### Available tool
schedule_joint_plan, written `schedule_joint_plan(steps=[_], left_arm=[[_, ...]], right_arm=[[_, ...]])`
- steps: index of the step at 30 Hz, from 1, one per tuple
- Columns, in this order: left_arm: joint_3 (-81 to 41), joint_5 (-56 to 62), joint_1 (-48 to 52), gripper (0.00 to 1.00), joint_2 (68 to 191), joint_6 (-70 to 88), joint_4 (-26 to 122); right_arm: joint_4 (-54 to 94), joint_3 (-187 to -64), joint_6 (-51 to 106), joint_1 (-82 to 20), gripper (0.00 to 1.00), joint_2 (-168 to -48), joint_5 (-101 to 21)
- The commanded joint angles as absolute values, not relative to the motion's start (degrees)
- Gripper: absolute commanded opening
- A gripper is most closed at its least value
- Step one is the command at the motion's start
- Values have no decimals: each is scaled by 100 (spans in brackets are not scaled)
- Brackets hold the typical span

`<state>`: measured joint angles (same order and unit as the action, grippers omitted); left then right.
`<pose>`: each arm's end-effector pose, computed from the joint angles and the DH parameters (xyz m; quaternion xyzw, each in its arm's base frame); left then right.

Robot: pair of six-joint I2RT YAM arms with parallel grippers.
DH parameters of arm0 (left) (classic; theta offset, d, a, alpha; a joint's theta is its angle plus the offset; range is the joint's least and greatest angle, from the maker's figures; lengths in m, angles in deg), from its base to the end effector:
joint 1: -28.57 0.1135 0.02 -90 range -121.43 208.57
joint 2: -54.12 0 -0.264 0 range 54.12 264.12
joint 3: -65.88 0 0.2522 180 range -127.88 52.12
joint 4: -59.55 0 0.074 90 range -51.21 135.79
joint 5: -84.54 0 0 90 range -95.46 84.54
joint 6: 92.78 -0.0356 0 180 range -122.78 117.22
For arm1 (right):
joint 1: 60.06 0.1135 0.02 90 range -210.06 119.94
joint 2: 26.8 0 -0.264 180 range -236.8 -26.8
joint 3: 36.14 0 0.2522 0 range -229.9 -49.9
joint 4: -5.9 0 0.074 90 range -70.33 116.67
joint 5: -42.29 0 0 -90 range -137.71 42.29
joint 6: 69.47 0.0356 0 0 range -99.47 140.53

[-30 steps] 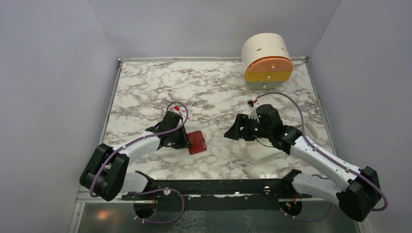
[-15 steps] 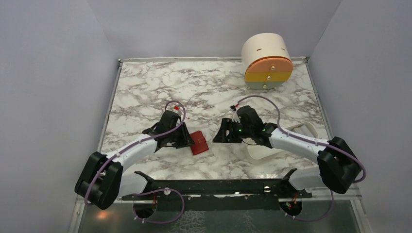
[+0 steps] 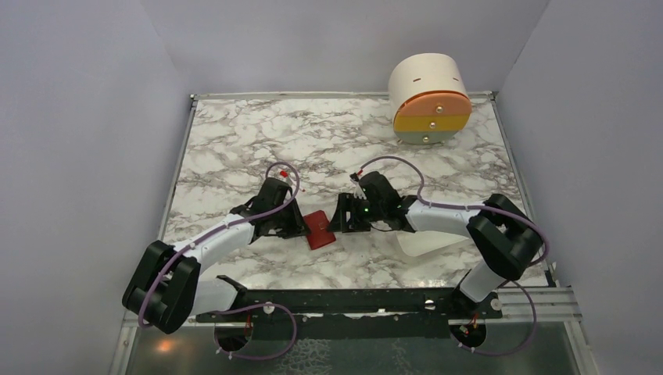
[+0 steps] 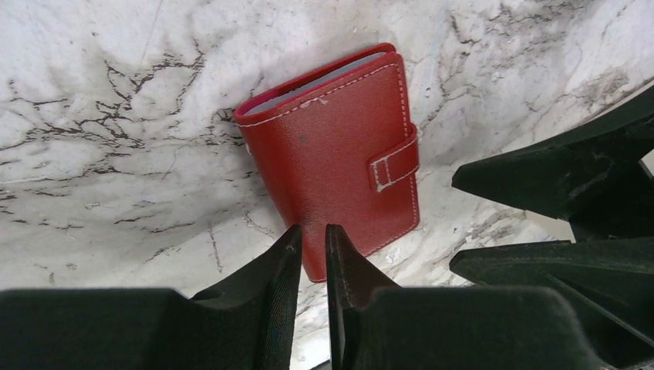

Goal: Put the credit cards into the card holder
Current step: Turn over the card holder at the center of the board.

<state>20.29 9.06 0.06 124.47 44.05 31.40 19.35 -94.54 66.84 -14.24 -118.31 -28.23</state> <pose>0.1940 -0.1155 0.1700 -0.1100 0.9349 -0.2876 0.1765 0.2090 0.2321 0.1615 -0.0587 0.9159 0.3717 0.1399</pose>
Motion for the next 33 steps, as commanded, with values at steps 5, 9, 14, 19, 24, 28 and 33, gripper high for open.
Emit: schedule_joint_plan(steps=[5, 9, 14, 19, 24, 28, 33], left_arm=[[2365, 1044, 27, 15, 12615, 4437, 3506], [2416, 1070, 27, 14, 12660, 4451, 3595], [2448, 1127, 23, 13, 12732, 4471, 3685], [2470, 1178, 28, 13, 12775, 4544, 3793], [2478, 1355, 13, 13, 12830, 4678, 3976], [2449, 1500, 3, 13, 12821, 4815, 4102], [2439, 1796, -49, 13, 12837, 5066, 4519]], right_arm=[[1179, -9690, 6711, -1294, 63, -12497, -2461], [956, -9677, 6762, -1253, 63, -12695, -2359], [678, -9625, 6849, -1243, 63, -12753, -2188], [510, -9555, 6882, -1243, 58, -12641, -2089], [534, -9474, 6911, -1243, 47, -12424, -2063], [750, -9366, 6910, -1241, 34, -12111, -2260], [1371, -9369, 6702, -1247, 9, -11688, -2715]])
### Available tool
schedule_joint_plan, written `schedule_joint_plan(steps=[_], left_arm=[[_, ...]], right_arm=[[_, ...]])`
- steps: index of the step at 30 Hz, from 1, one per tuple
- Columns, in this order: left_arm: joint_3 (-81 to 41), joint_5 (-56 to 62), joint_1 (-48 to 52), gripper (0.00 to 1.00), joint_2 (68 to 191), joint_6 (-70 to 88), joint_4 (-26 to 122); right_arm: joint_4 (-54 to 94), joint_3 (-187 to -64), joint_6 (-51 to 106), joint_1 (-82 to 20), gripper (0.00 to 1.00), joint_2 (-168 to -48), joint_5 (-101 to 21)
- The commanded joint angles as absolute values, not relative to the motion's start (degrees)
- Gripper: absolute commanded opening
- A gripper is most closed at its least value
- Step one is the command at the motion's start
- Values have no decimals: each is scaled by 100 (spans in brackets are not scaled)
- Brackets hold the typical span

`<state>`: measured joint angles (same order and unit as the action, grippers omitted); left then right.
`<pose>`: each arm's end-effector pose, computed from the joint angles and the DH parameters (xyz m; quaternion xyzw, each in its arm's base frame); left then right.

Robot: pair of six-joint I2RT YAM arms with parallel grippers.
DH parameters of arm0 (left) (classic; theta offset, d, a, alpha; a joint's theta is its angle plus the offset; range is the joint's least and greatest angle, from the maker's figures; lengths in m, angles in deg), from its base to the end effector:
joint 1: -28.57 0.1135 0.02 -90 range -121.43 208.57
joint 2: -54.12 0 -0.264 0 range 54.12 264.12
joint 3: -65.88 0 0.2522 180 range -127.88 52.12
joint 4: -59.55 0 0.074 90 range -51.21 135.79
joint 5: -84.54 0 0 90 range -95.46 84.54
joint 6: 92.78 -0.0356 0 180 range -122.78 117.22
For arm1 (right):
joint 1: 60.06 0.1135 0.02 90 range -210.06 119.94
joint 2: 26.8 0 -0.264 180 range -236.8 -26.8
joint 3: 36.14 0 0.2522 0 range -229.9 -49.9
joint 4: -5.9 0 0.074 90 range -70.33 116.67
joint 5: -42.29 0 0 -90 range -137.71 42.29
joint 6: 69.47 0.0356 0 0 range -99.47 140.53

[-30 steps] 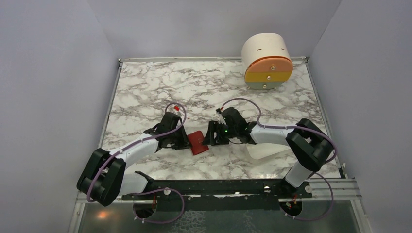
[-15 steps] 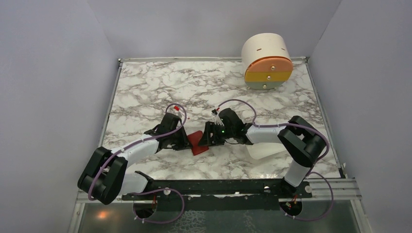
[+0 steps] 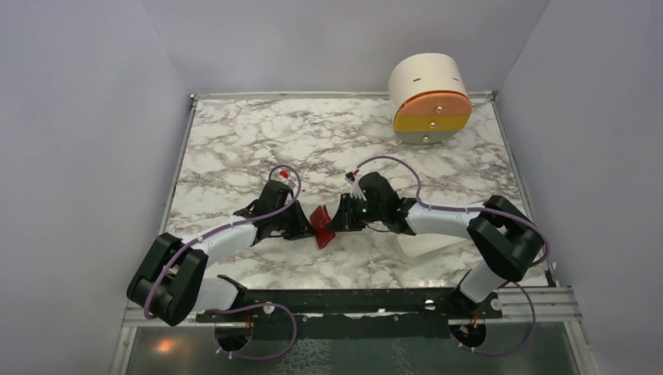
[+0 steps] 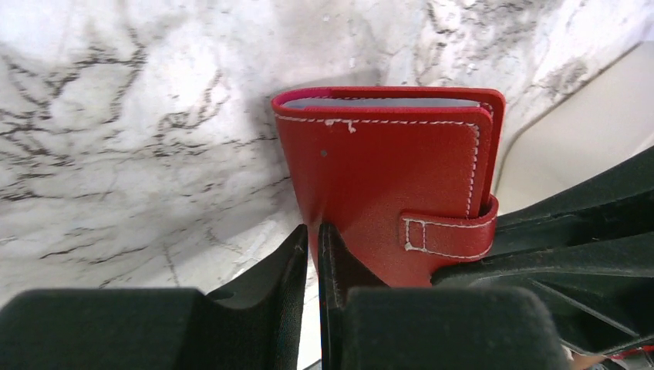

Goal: Put the credit cards into the card holder
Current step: Turn over the card holder at the center of the board.

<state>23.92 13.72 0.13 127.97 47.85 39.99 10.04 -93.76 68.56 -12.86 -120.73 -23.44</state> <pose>0.1947 -0.1188 0.1497 -0.1251 0.9239 -0.3285 0.1509 0.2083 0.2464 0.1585 -0.0817 0.8883 0.4313 0.1352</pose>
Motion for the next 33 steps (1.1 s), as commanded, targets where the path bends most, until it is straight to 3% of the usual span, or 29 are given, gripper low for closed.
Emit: schedule_joint_plan(steps=[1, 4, 11, 17, 33], left_arm=[[2424, 1849, -64, 13, 12831, 5107, 4585], [2292, 1882, -78, 17, 12763, 5128, 4575], [1632, 1200, -70, 39, 12482, 4577, 3672], [1367, 1007, -52, 43, 12409, 4261, 3349], [1646, 1340, -52, 43, 12372, 4119, 3107]], right_arm=[[1580, -9409, 6634, -1243, 5, -11616, -2835], [2275, -9516, 6424, -1242, 1, -11356, -3224], [4862, -10133, 6027, -1243, 1, -10834, -4686], [6194, -10676, 6099, -1106, 4, -10760, -5495], [5098, -11673, 6338, 50, 39, -12272, -4640]])
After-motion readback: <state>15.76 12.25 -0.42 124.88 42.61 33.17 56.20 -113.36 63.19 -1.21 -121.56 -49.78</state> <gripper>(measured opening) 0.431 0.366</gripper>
